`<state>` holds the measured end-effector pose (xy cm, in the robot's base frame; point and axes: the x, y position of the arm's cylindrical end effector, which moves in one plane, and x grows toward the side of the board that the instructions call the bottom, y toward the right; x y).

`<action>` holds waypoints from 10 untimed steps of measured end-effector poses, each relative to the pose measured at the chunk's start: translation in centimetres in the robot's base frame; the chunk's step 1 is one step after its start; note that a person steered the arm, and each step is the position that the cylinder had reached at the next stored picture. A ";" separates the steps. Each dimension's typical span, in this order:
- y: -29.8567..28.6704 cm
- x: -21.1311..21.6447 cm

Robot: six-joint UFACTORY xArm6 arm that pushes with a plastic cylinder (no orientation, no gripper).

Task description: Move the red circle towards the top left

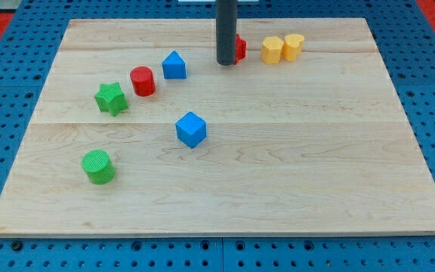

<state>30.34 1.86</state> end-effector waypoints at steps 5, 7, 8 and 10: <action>-7.6 7.4; -14.5 7.4; -14.6 5.1; -15.7 1.4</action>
<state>31.71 -13.85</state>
